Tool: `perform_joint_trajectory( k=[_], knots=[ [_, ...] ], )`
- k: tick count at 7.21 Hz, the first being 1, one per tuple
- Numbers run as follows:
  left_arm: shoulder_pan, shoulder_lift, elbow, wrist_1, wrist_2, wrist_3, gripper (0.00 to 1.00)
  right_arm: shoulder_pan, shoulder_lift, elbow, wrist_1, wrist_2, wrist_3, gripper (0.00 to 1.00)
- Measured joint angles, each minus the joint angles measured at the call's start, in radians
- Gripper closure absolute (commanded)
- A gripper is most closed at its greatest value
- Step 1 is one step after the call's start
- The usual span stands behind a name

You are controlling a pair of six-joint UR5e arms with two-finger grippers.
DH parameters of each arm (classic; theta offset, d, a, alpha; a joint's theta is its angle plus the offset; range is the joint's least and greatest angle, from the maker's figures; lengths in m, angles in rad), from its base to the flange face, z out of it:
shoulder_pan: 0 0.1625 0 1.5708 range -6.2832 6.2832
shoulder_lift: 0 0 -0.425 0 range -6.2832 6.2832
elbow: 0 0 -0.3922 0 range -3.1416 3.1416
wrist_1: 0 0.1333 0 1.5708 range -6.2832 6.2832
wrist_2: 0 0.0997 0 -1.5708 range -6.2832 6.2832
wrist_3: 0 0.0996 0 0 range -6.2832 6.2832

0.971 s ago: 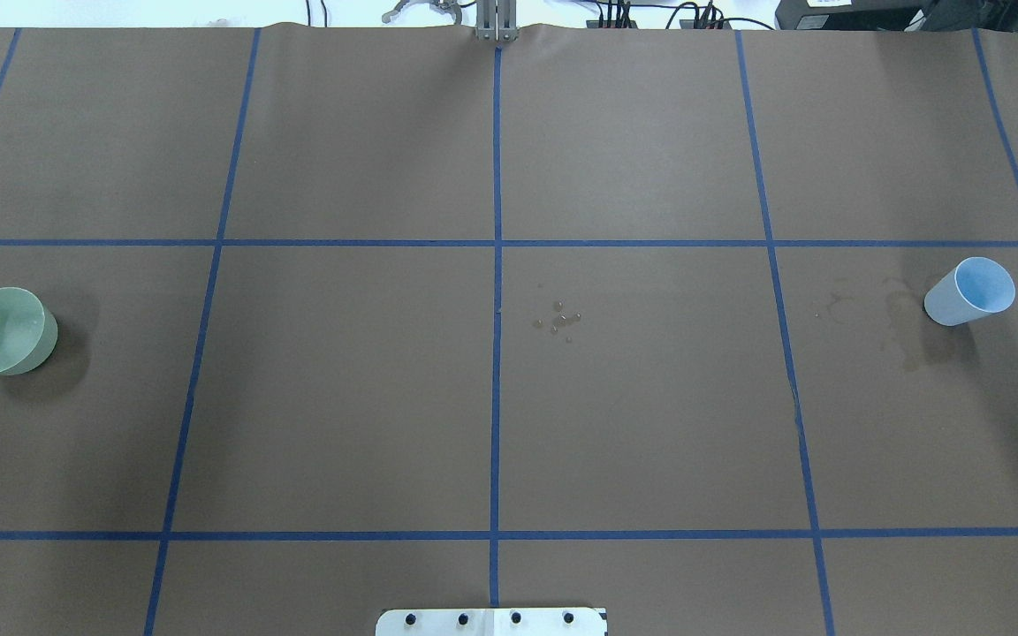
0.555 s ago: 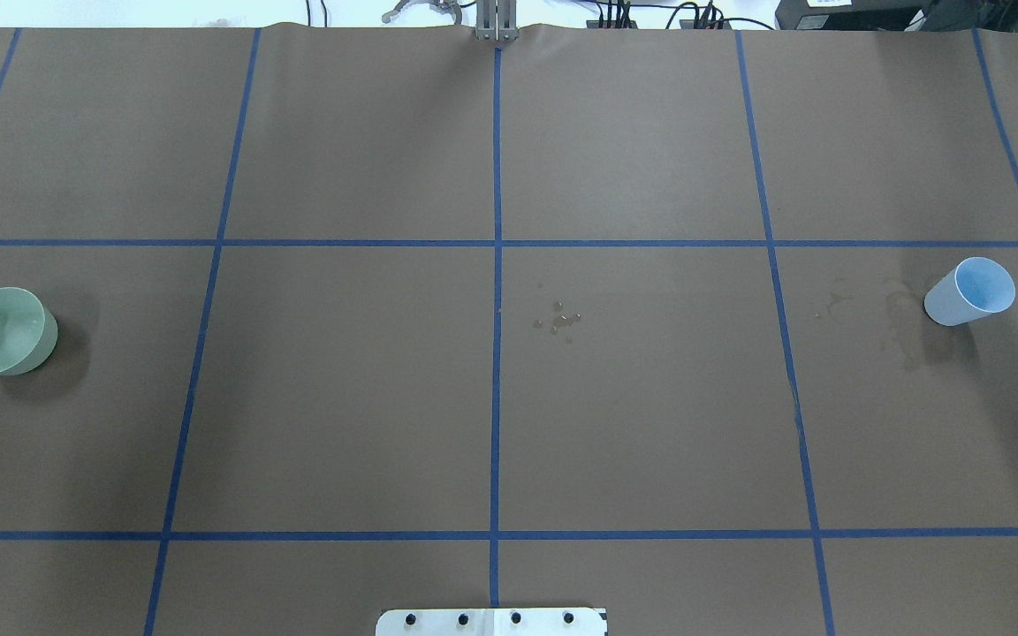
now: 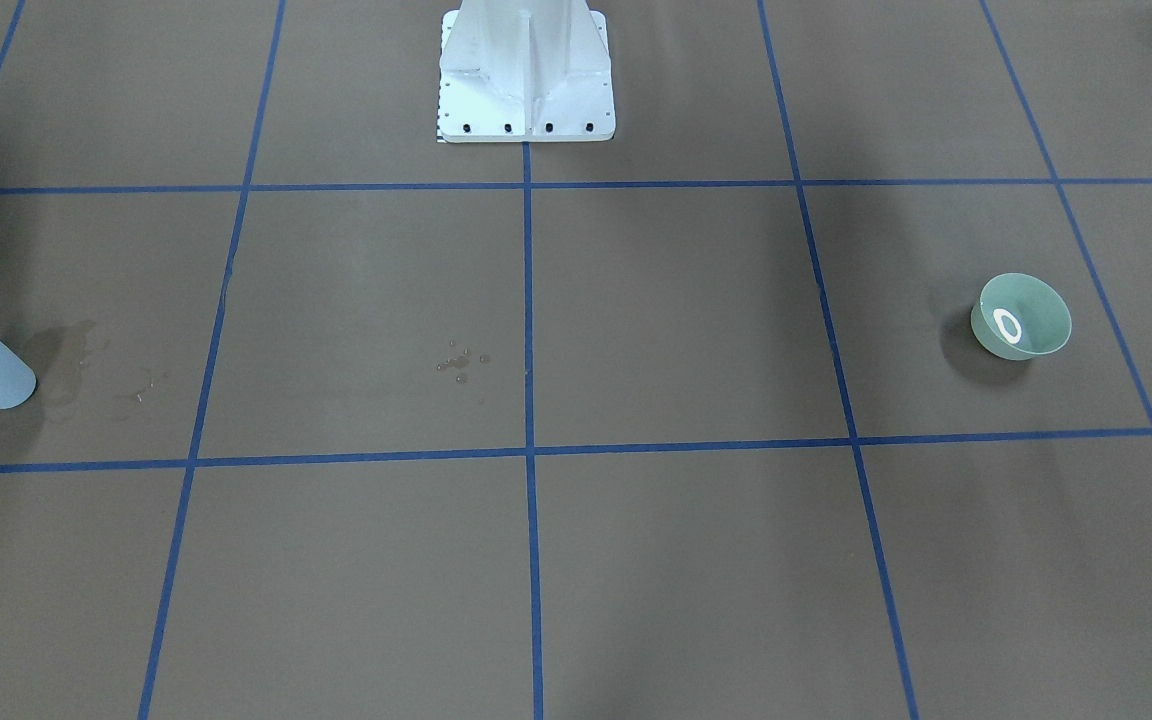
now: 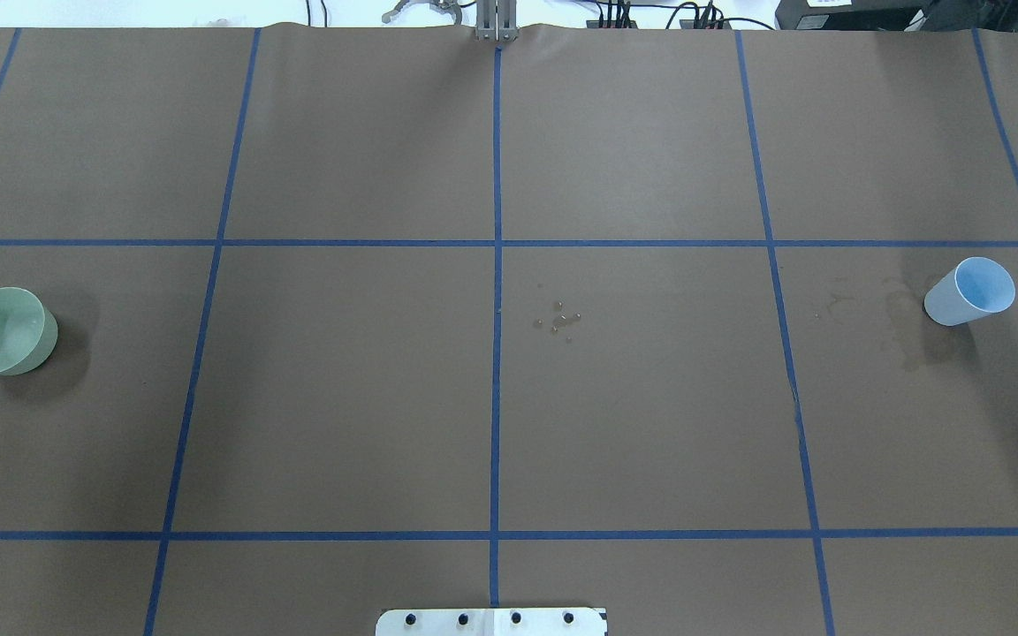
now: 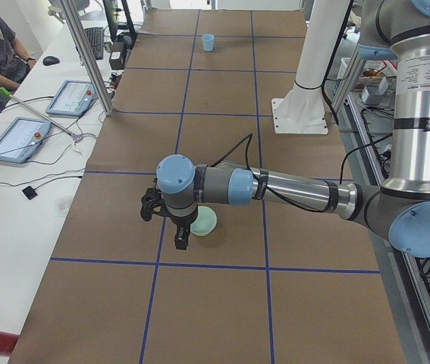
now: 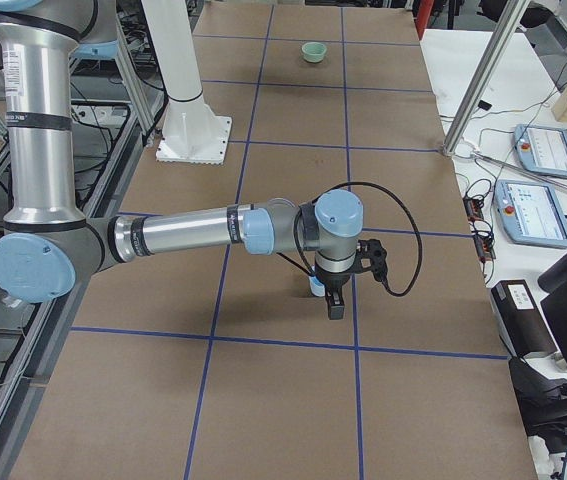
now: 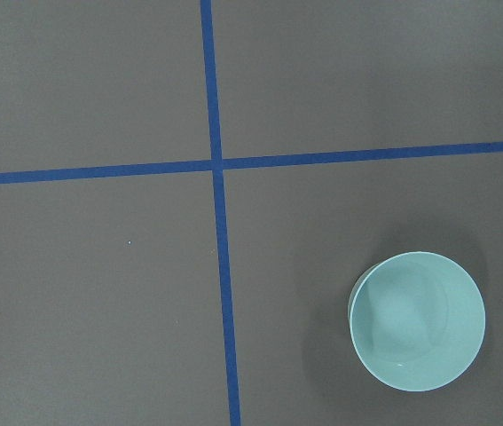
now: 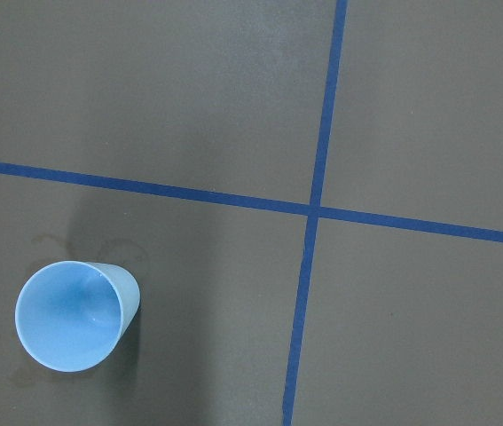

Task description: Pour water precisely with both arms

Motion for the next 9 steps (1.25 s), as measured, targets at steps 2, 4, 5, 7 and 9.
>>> perform_joint_trajectory(
  k=[2,4,5,7,9],
  knots=[
    [0.0,0.001,-0.013,0.003,0.001,-0.01,0.0,-0.001,0.001,0.004,0.002,-0.002,0.0,0.0],
    [0.0,0.001,-0.014,0.0,0.001,-0.027,0.0,-0.001,0.001,0.006,0.002,-0.002,0.002,0.0],
    [0.001,0.002,-0.016,-0.001,0.0,-0.029,0.0,-0.001,0.001,0.006,0.002,0.0,0.002,0.0],
    [0.001,0.009,-0.019,-0.003,-0.003,-0.03,0.0,-0.001,0.001,0.007,0.002,0.002,0.002,0.0],
    [0.001,0.012,-0.023,-0.004,-0.003,-0.03,0.0,-0.001,0.001,0.008,0.002,0.002,0.002,0.0]
  ],
)
